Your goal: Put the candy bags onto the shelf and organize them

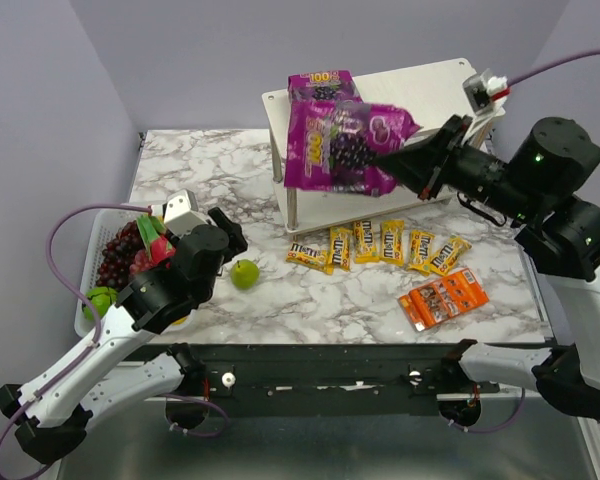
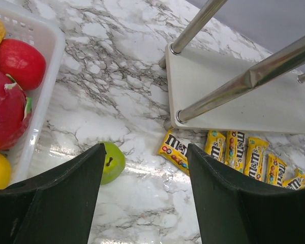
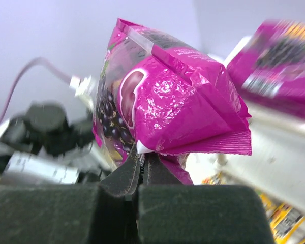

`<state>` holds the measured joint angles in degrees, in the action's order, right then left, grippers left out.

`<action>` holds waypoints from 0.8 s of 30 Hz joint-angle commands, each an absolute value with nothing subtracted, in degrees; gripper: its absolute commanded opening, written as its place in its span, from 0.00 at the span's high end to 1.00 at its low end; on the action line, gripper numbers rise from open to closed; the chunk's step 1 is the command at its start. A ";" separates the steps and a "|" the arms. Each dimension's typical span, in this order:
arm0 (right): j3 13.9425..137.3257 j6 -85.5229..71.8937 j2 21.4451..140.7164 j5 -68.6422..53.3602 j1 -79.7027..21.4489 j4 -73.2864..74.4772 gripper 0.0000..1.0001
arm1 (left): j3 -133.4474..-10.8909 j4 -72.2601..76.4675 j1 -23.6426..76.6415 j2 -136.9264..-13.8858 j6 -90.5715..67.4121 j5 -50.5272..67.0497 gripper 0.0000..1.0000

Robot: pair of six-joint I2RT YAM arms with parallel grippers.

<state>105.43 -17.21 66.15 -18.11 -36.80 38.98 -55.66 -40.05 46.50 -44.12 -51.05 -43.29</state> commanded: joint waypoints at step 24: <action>113.65 -44.38 88.77 12.91 -11.43 21.45 0.99 | -55.99 -29.36 41.58 -56.95 -47.02 -31.21 0.25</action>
